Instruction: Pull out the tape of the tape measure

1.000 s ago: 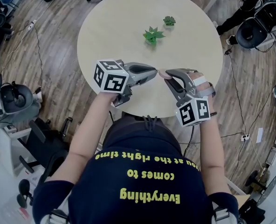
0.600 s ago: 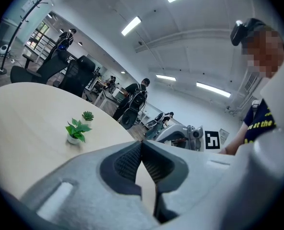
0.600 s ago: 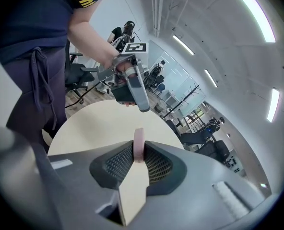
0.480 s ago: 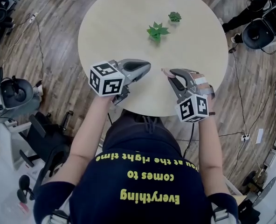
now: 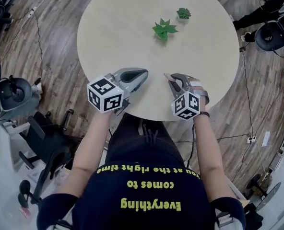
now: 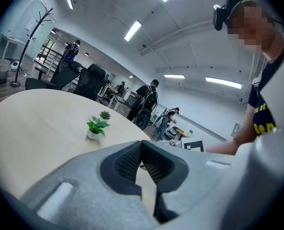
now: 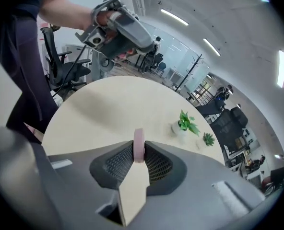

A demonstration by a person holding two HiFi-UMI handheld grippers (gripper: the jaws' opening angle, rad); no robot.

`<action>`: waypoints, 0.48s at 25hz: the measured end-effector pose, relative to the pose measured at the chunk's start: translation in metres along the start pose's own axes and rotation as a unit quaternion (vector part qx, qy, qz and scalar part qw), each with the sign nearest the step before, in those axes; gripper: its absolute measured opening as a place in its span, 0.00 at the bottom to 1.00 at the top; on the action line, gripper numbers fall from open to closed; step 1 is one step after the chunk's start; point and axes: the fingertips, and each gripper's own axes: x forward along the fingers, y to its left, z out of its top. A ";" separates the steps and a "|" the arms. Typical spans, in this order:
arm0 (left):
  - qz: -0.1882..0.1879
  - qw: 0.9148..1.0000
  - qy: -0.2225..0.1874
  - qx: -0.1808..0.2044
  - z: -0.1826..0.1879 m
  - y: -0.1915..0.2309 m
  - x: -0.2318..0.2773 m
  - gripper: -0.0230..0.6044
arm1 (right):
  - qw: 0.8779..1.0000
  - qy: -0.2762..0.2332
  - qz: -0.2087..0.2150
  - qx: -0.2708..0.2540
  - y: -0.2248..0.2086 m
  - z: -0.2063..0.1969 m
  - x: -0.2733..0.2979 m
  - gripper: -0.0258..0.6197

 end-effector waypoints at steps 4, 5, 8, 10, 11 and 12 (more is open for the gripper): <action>0.015 1.000 -0.006 -0.014 -0.008 0.009 -0.007 0.04 | 0.999 0.036 -0.002 0.039 0.003 -0.020 0.021 0.17; 0.018 1.000 -0.006 -0.016 -0.010 0.011 -0.008 0.04 | 0.998 0.043 -0.002 0.052 0.003 -0.023 0.025 0.17; 0.025 0.999 -0.005 -0.020 -0.015 0.014 -0.013 0.04 | 0.995 0.065 -0.011 0.074 0.004 -0.033 0.039 0.17; 0.028 0.999 -0.004 -0.022 -0.017 0.016 -0.015 0.04 | 0.994 0.081 -0.020 0.072 0.003 -0.039 0.047 0.17; 0.029 0.999 -0.003 -0.023 -0.018 0.017 -0.016 0.04 | 0.994 0.088 -0.025 0.067 0.003 -0.042 0.051 0.17; 0.030 0.999 -0.002 -0.024 -0.019 0.018 -0.016 0.04 | 0.993 0.095 -0.030 0.062 0.002 -0.044 0.054 0.17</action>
